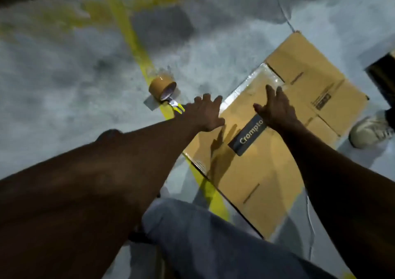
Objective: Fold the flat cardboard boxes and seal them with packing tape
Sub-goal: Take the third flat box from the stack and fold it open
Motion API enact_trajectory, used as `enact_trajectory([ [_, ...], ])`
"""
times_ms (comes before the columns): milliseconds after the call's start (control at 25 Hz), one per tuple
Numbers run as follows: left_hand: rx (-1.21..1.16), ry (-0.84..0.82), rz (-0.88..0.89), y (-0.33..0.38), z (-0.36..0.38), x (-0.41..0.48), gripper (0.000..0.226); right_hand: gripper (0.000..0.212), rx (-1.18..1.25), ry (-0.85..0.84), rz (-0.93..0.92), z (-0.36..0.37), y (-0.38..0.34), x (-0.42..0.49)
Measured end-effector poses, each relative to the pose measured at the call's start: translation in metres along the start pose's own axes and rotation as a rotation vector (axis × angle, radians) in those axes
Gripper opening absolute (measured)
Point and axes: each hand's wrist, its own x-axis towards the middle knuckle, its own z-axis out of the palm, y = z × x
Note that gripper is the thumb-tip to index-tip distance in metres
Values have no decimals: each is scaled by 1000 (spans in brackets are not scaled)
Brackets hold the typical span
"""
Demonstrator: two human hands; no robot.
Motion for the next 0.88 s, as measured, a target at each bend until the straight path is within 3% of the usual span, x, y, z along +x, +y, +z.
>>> enact_trajectory([
  [240,-262,-151,-416,-18,100,32,76,109,-293,-302,-329,90,-22,35],
  [440,-274,-166,-587,-31,148,40,86,107,-372,-256,-506,148,-31,35],
  [640,-206,-111,-637,-33,150,47,87,113,-361,-222,-479,157,-31,35],
  [760,-223,-102,-536,-43,147,44,60,118,-362,-152,-475,145,-30,35],
  [880,-324,-84,-295,-36,134,35,40,80,-401,-23,-481,120,-33,41],
])
